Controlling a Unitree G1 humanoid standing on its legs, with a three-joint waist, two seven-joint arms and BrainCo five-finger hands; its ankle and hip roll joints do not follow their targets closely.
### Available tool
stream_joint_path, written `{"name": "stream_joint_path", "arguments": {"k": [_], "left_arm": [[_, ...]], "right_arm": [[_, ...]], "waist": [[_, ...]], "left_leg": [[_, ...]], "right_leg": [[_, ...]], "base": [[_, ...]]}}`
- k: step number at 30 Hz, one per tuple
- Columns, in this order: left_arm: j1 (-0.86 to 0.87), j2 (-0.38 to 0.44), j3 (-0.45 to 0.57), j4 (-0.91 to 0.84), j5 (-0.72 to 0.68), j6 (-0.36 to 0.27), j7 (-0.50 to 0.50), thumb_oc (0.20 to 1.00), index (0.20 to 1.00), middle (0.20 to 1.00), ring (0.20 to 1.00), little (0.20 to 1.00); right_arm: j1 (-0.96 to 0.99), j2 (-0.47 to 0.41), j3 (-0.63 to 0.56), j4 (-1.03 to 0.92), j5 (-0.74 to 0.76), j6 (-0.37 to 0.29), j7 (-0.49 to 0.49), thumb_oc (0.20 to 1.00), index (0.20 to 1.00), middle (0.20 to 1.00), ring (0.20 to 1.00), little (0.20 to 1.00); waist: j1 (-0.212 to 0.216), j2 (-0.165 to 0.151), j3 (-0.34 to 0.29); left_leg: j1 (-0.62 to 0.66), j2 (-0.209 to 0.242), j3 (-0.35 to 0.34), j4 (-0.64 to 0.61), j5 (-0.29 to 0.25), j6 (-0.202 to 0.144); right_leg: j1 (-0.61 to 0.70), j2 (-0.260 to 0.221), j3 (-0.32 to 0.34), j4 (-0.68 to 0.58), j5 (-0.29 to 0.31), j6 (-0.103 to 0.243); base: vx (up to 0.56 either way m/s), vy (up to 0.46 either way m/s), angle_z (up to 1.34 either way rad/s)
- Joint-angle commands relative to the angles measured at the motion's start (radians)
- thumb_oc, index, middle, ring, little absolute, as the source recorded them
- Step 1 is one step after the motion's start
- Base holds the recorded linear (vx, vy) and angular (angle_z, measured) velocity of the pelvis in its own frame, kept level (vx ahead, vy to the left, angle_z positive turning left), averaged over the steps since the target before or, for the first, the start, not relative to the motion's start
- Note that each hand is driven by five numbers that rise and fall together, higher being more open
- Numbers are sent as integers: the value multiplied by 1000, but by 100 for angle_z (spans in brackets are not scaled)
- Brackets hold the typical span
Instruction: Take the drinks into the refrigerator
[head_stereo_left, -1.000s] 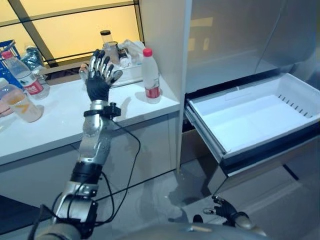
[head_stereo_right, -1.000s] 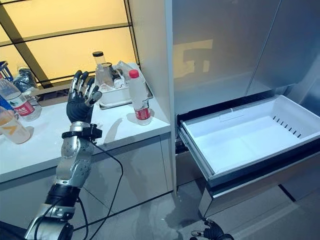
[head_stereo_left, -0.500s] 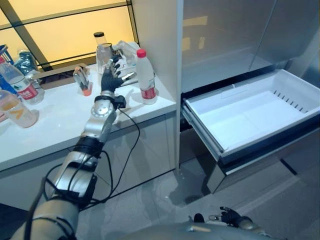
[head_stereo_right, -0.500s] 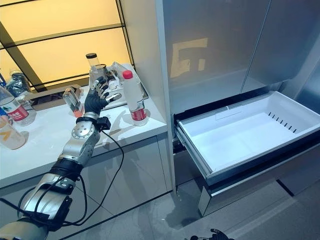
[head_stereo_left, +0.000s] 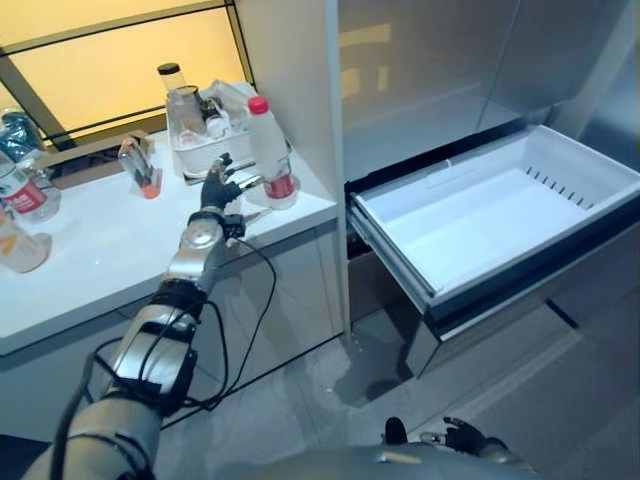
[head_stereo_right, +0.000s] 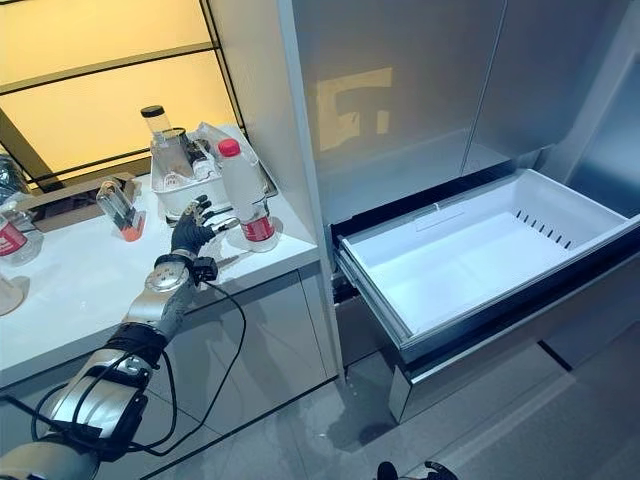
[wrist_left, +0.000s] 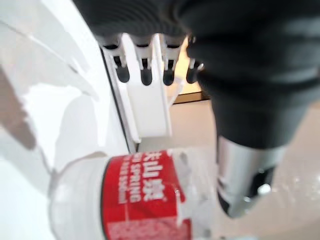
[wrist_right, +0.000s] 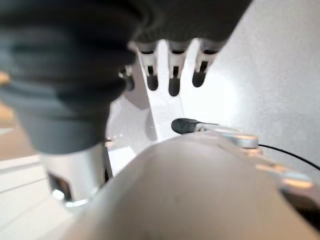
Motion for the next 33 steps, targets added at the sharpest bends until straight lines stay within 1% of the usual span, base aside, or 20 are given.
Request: {"name": "stream_joint_path", "arguments": {"k": [1, 6, 14, 27, 32, 33], "left_arm": [[-89, 28, 30, 64, 24, -22, -34, 1000, 1000, 1000, 1000, 1000], [-74, -2, 31, 48, 34, -32, -26, 1000, 1000, 1000, 1000, 1000], [-119, -50, -3, 22, 33, -43, -13, 1000, 1000, 1000, 1000, 1000], [-223, -157, -44, 33, 0, -60, 2, 1000, 1000, 1000, 1000, 1000], [-267, -211, -31, 66, -31, -72, 32, 1000, 1000, 1000, 1000, 1000], [-267, -211, -31, 66, -32, -72, 32, 1000, 1000, 1000, 1000, 1000]], "right_arm": [[-5, 16, 21, 26, 17, -27, 2, 1000, 1000, 1000, 1000, 1000], [3, 14, 23, 3, 20, -33, 5, 1000, 1000, 1000, 1000, 1000], [17, 0, 13, -34, 34, -44, -4, 1000, 1000, 1000, 1000, 1000], [28, -36, -3, -112, 63, -63, -23, 1000, 1000, 1000, 1000, 1000], [30, -52, -8, -151, 79, -74, -36, 1000, 1000, 1000, 1000, 1000], [30, -53, -9, -151, 79, -73, -36, 1000, 1000, 1000, 1000, 1000]], "waist": [[-26, -32, 16], [-32, -32, 19], [-49, -25, 34], [-100, 4, 60], [-128, 19, 74], [-128, 19, 74]], "left_leg": [[-37, -53, -10, 0, 7, 37], [-36, -50, -2, 2, 6, 36], [-41, -46, 8, 4, 8, 36], [-49, -45, 39, 4, 12, 34], [-53, -46, 56, 4, 13, 33], [-54, -46, 56, 4, 13, 33]], "right_leg": [[122, 6, -17, 36, -108, 38], [118, 9, -9, 39, -110, 36], [103, 12, 4, 45, -109, 35], [73, 20, 38, 51, -103, 35], [54, 22, 55, 57, -98, 35], [53, 22, 55, 57, -98, 35]], "base": [[0, 0, 0], [0, 0, 0], [0, -1, -2], [0, 4, -7], [-4, 8, -3], [-20, 24, -7]]}}
